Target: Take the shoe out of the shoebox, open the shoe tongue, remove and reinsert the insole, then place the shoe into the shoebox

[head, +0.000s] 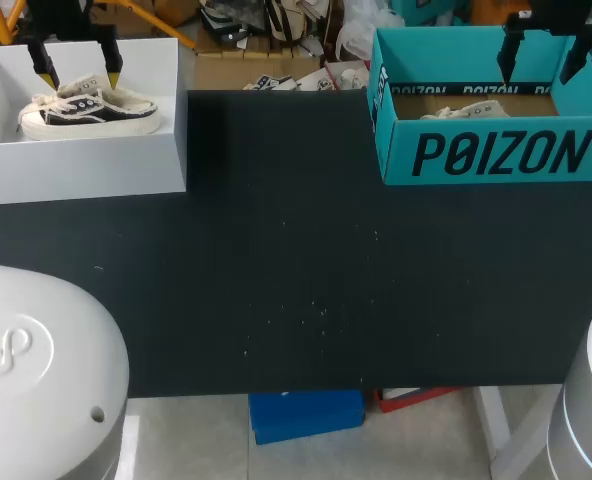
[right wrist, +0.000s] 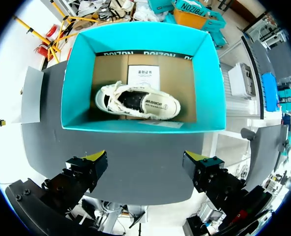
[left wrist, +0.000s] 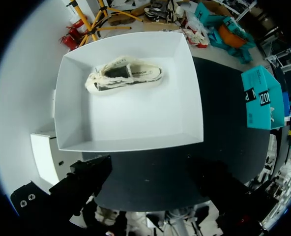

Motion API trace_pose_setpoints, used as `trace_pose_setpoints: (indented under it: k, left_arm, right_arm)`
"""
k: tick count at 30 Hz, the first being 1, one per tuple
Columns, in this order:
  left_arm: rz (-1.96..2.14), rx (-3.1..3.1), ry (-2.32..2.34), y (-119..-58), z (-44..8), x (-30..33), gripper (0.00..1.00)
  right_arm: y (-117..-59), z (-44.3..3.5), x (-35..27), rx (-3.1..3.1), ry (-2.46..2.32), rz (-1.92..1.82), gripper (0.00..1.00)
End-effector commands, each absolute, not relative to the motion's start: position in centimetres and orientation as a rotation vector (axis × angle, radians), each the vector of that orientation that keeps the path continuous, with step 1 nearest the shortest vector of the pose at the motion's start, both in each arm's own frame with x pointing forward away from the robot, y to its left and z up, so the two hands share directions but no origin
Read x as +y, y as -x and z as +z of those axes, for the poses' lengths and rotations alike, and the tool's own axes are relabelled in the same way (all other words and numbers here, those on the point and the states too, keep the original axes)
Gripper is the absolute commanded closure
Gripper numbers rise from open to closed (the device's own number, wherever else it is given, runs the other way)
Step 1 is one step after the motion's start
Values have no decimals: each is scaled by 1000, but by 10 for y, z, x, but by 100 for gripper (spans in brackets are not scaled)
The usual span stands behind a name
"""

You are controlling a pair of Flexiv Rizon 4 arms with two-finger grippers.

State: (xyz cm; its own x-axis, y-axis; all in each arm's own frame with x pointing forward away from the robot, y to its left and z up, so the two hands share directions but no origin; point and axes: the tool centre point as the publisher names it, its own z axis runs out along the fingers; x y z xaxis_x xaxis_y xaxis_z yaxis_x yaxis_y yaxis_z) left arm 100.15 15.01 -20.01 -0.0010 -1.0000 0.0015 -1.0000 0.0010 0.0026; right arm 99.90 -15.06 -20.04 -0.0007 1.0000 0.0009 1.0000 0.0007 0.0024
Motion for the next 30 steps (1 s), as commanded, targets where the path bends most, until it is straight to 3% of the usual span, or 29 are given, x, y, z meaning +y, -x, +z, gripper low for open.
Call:
trace_pose_setpoints:
  k: [1, 6, 12, 27, 30]
  left_arm:
    - [7, -2284, -2168, -1003, -200, 148, 0]
    - [42, -2679, -1756, -1018, -200, 140, 0]
    - [189, -3078, -823, -1039, -198, 150, 0]
    - [189, -3078, -823, -1039, -198, 150, 0]
    - [361, -3091, -242, -1046, -198, 151, 0]
  right_arm:
    - [-999, -200, -151, 2222, -2220, 4, 0]
    - [-999, -200, -151, 2222, -2220, 4, 0]
    - [-999, -200, -151, 2222, -2220, 4, 0]
    - [-999, -200, -151, 2222, -2220, 4, 0]
    - [-999, -200, -151, 2222, -2220, 4, 0]
